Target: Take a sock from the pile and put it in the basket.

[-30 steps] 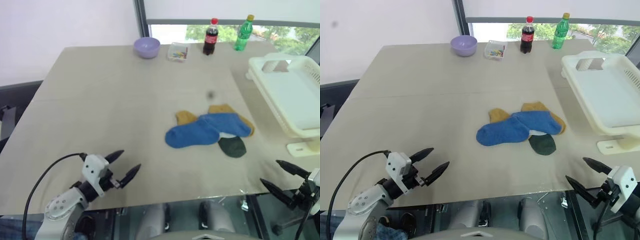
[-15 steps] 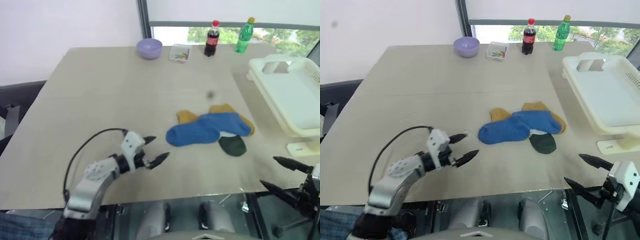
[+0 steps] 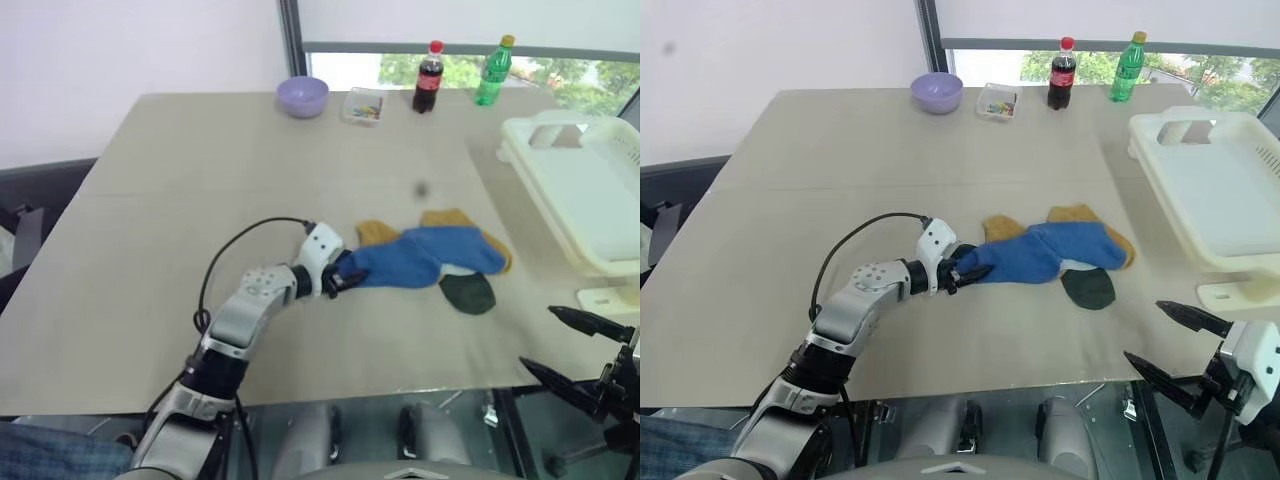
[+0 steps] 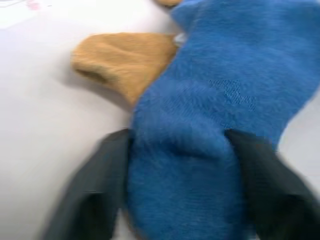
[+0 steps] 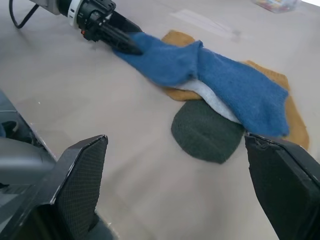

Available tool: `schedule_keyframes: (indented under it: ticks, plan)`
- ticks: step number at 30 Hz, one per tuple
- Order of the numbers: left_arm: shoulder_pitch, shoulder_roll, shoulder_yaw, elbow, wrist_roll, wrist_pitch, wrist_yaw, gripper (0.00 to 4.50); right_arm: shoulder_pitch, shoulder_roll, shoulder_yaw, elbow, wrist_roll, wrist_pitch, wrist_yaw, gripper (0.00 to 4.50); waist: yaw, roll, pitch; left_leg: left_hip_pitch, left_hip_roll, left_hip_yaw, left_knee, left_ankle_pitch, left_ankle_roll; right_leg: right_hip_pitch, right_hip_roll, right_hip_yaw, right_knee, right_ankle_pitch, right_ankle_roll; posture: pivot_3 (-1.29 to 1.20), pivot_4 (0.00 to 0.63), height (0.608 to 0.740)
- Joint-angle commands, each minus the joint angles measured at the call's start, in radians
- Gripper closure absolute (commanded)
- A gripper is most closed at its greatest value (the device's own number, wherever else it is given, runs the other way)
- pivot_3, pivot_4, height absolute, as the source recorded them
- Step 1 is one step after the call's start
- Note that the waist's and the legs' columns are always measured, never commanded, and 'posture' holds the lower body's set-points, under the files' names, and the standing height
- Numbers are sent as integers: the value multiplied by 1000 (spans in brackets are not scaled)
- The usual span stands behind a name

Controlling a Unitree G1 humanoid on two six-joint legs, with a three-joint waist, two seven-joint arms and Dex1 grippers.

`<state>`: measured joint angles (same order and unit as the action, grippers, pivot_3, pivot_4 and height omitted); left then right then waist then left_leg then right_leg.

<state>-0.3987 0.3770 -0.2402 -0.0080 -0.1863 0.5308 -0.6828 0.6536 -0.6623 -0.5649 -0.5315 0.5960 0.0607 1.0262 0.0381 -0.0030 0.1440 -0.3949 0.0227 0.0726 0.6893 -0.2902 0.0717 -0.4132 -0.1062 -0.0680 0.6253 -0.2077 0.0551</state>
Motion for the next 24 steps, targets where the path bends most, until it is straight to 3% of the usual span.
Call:
schedule_keyframes:
  ticks: [1,2,3,13,17,24]
  plan:
    - [31,23,-15,4,11,36,-21,3761,7,11,-34,-33,-3,-13,-14,0,0,0,0,0,0,0,0,0,0,0,0,0,0,0,0,0,150,740]
    - [37,30,-14,-6,10,39,-25,4276,9,13,-34,-35,-5,-14,-15,0,-1,0,0,0,0,0,0,0,0,0,0,0,0,0,0,0,150,740]
    - [49,41,-10,-28,8,46,-30,4432,10,15,-34,-35,-6,-15,-18,0,-1,0,0,0,0,0,0,0,0,0,0,0,0,0,0,0,150,740]
    - [224,232,111,-251,-88,151,-110,4432,8,27,-14,-48,-21,-15,-26,0,-25,1,0,0,2,0,-1,0,0,-1,0,1,0,0,0,0,150,740]
    - [365,350,147,-325,-92,117,-158,4432,0,33,10,-47,-30,-15,-26,0,-25,2,-1,1,3,0,-1,0,0,-1,0,1,0,0,0,0,150,740]
    - [583,475,275,-383,-130,44,-231,4432,-34,21,31,-35,-32,-5,-23,0,-32,5,-2,2,4,2,-3,-1,-1,-3,-1,2,0,-1,0,0,150,740]
